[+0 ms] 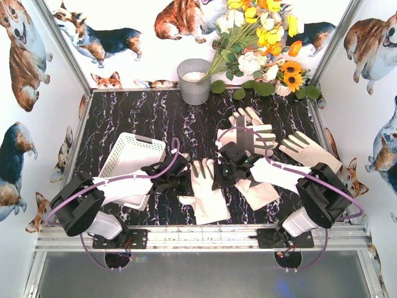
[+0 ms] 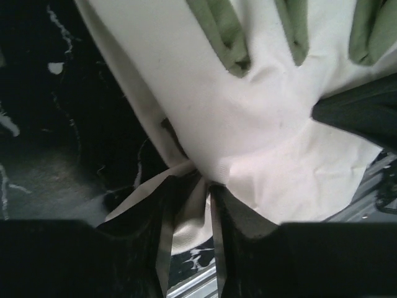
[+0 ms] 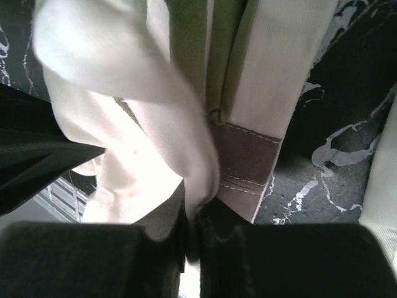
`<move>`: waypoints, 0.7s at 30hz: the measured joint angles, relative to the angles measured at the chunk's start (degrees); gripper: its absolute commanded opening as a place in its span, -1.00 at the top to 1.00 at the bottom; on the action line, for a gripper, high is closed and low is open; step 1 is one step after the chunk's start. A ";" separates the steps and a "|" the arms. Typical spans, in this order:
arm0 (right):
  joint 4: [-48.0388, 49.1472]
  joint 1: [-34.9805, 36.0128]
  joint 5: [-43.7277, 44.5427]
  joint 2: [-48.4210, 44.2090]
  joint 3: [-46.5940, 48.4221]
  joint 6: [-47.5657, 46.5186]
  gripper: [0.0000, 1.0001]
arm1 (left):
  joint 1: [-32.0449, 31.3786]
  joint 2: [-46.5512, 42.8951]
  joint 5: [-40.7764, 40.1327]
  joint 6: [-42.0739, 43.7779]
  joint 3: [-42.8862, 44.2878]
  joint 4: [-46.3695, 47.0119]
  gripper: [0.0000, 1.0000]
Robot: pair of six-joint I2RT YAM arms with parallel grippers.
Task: Put the gloves into the storage basket
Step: Pair the glove with the glove.
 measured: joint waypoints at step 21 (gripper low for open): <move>-16.68 -0.83 6.25 -13.62 2.45 -3.87 -0.06 | -0.46 -13.38 -7.39 0.87 7.85 -15.39 0.21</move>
